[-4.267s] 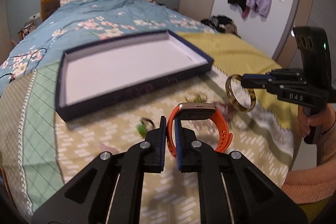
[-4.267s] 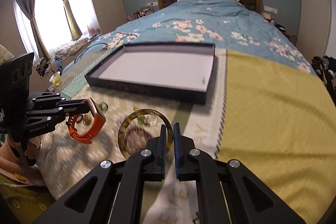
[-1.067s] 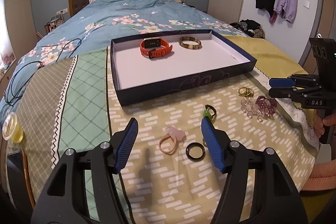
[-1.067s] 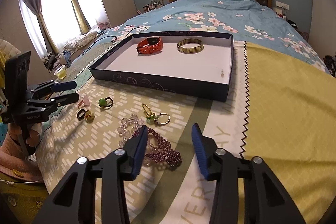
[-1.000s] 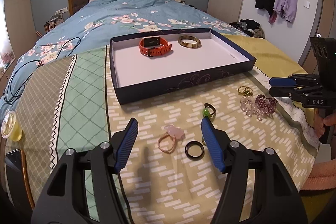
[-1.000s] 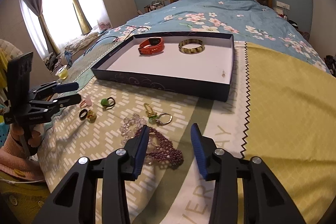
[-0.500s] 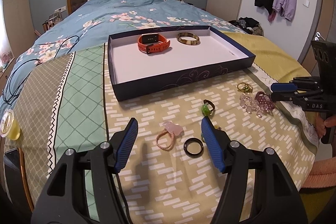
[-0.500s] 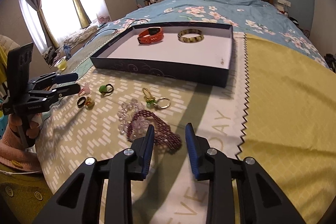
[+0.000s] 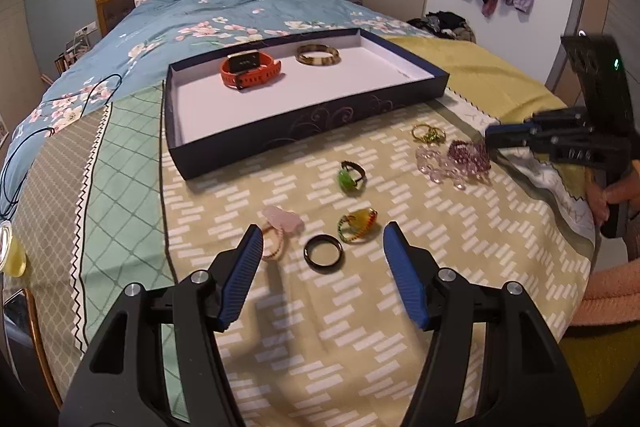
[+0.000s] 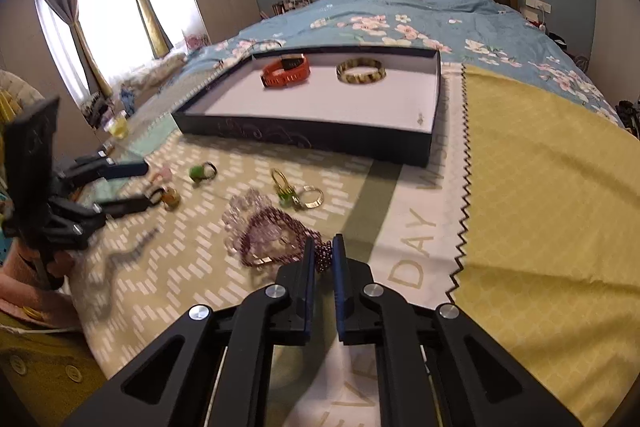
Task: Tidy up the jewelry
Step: 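Move the left tool to the black ring while the right tool reaches the dark red beaded bracelet, then grasp the black ring with the left tool while the right tool lifts the beaded bracelet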
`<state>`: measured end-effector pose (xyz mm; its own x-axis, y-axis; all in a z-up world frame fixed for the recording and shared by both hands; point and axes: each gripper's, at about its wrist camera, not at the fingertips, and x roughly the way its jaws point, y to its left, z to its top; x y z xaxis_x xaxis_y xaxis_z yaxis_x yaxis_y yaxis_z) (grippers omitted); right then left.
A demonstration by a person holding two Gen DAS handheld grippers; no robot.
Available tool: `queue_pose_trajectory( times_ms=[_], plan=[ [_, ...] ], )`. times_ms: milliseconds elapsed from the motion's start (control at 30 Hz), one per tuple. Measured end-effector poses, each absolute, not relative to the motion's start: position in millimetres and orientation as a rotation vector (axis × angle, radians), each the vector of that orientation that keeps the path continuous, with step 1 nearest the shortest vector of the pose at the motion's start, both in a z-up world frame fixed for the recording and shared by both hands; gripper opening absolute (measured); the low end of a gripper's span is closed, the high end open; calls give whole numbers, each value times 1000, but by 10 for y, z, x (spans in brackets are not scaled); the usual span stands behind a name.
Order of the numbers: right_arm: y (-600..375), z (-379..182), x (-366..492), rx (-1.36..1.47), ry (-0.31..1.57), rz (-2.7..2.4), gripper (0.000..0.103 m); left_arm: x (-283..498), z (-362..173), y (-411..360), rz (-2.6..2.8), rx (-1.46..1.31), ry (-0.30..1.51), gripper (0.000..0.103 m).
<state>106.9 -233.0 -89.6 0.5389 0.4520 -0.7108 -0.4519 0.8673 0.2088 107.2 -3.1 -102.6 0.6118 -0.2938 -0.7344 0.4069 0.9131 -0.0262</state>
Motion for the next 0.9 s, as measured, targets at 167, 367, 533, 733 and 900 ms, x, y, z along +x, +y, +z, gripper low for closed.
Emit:
queue_pose_trajectory(
  times_ms=[167, 367, 533, 733, 900],
  plan=[
    [-2266, -729, 1049, 3, 798, 560, 4, 1079, -1054, -53, -409, 149, 837, 57],
    [-2169, -550, 1023, 10, 752, 599, 4, 1081, -1077, -68, -416, 152, 853, 54],
    [-2058, -380, 981, 8, 704, 638, 4, 1095, -1093, -62, -409, 149, 860, 49],
    [-1968, -290, 995, -6, 674, 656, 4, 1111, -1113, -53, -406, 143, 874, 36],
    [-1927, -279, 1025, -3, 669, 669, 4, 1095, -1107, -36, -400, 137, 876, 35]
  ],
)
